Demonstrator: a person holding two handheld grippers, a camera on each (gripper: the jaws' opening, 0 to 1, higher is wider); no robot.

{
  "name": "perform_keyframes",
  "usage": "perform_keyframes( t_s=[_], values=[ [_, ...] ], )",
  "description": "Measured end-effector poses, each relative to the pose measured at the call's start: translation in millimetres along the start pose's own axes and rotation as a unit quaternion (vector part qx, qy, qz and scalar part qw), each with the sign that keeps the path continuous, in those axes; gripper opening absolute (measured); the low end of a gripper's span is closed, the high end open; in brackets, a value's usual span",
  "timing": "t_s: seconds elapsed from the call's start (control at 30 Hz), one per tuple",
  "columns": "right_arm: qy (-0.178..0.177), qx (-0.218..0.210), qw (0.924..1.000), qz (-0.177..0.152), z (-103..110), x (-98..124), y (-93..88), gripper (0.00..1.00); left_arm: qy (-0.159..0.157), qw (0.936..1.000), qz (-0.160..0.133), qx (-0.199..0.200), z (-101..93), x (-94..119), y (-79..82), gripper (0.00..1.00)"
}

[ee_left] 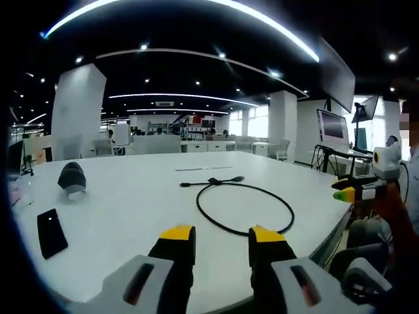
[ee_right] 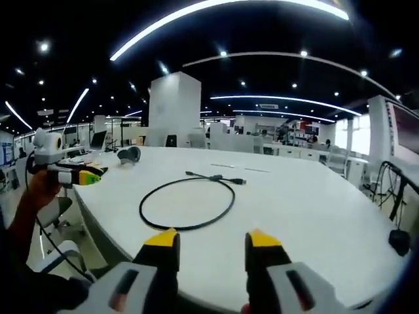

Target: Find the charging cable on the desk, coil it up and secure with Velcro.

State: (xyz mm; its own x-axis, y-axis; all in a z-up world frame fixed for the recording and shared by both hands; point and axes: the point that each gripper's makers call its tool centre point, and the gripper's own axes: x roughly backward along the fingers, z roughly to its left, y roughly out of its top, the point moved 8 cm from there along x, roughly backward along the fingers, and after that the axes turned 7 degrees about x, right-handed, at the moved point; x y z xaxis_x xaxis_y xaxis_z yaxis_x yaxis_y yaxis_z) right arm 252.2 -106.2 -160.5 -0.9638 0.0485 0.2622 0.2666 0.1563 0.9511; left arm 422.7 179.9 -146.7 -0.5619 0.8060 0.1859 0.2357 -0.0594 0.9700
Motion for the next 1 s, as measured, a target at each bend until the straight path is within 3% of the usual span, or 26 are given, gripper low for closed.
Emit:
perform_keyframes(
  t_s=[1.0],
  values=[
    [-0.004, 0.003, 1.0, 0.005, -0.7, -0.5, 1.0, 0.41, 0.007, 0.9999, -0.007, 0.003, 4.1, 1.0, 1.7, 0.33]
  ],
)
